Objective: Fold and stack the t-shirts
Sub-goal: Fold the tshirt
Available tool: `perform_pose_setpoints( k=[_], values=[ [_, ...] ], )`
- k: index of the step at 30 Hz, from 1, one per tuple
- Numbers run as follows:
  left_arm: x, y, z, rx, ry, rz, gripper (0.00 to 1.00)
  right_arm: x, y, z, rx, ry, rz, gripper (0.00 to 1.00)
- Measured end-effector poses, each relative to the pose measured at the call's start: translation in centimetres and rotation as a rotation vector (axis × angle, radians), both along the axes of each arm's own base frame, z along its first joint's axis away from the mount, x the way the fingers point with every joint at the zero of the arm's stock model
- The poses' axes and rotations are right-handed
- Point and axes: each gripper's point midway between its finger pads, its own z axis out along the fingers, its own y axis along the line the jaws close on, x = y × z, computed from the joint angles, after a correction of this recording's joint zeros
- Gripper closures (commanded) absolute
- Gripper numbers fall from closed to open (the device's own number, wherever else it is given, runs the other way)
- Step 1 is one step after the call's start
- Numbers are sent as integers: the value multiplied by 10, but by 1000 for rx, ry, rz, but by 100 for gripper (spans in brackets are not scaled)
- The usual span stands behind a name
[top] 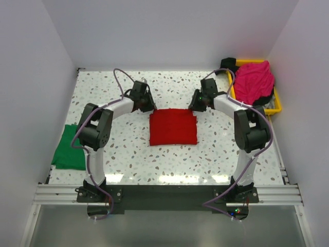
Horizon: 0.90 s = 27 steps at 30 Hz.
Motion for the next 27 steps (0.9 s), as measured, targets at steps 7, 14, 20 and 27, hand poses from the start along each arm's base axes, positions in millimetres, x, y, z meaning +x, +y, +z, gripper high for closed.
perform_pose_setpoints(
  k=[7, 14, 20, 27],
  values=[
    [1, -3, -4, -12, 3, -9, 66, 1, 1, -14, -6, 25, 1, 71],
    [3, -7, -1, -30, -7, -15, 72, 1, 2, -19, -4, 35, -3, 78],
    [2, -9, 0, -46, 0, -12, 89, 2, 2, -18, -3, 34, -4, 91],
    [2, -9, 0, -46, 0, -14, 100, 2, 2, -18, -4, 35, -4, 98]
  ],
)
